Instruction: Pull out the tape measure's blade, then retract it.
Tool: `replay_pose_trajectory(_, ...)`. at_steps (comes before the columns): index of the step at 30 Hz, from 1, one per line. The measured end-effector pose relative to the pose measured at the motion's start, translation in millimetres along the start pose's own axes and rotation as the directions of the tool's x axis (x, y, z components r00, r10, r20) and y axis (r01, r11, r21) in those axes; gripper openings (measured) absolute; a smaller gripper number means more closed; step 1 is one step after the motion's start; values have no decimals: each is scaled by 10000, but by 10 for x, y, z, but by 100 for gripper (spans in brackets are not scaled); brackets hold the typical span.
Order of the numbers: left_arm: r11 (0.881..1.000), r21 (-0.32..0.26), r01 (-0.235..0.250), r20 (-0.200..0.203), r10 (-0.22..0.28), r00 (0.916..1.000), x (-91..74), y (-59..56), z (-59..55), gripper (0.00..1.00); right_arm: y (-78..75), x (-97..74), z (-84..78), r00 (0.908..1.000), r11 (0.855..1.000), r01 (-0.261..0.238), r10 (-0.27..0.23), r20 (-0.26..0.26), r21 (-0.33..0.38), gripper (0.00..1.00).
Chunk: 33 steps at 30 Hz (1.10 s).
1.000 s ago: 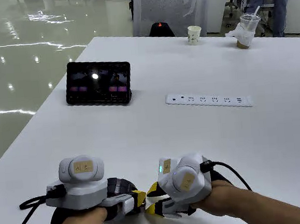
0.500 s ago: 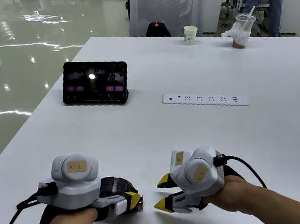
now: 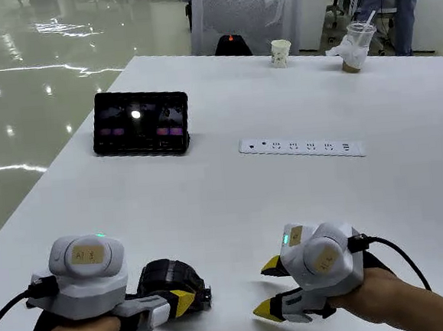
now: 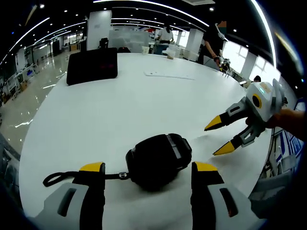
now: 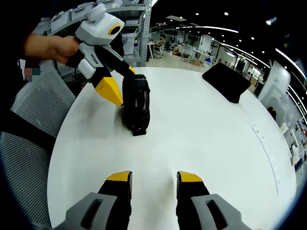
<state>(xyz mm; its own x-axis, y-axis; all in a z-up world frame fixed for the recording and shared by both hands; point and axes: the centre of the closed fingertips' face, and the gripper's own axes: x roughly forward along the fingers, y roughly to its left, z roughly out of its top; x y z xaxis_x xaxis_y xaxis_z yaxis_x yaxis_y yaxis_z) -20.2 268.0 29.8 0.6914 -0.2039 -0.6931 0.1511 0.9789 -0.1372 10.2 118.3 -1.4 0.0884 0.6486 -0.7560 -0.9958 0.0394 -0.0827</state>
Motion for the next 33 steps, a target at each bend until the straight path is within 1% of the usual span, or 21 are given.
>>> replay_pose_trajectory(4,9996,218,202,18,-203,9998,-24,-29,-14,73,-34,-62,-60,9997,9990,238,-239,31,365,38)
replay_pose_trajectory(8,9981,432,432,39,-434,9990,-45,-60,-57,76,-60,-139,-117,9988,9963,484,-490,65,707,42)
replay_pose_trajectory(12,9963,504,699,81,-704,9975,-67,-85,-103,78,-73,-195,-178,9976,9920,673,-688,98,1064,45)
replay_pose_trajectory(14,9954,533,790,105,-797,9968,-77,-94,-128,78,-67,-226,-207,9972,9883,721,-744,122,1342,47)
replay_pose_trajectory(19,9933,710,917,117,-927,9956,-96,-118,-174,79,-45,-295,-300,9961,9835,857,-882,91,1591,50)
replay_pose_trajectory(24,9907,867,1053,350,-1087,9935,-120,-123,-159,80,-21,-385,-322,9937,9718,912,-1032,446,2174,55)
replay_pose_trajectory(28,9864,1100,1218,422,-1271,9910,-137,-149,-153,81,11,-444,-359,9916,9637,977,-1155,581,2484,60)
replay_pose_trajectory(33,9831,1207,1379,577,-1456,9877,-162,-169,-153,83,32,-539,-369,9824,9518,1162,-1522,1079,2839,66)
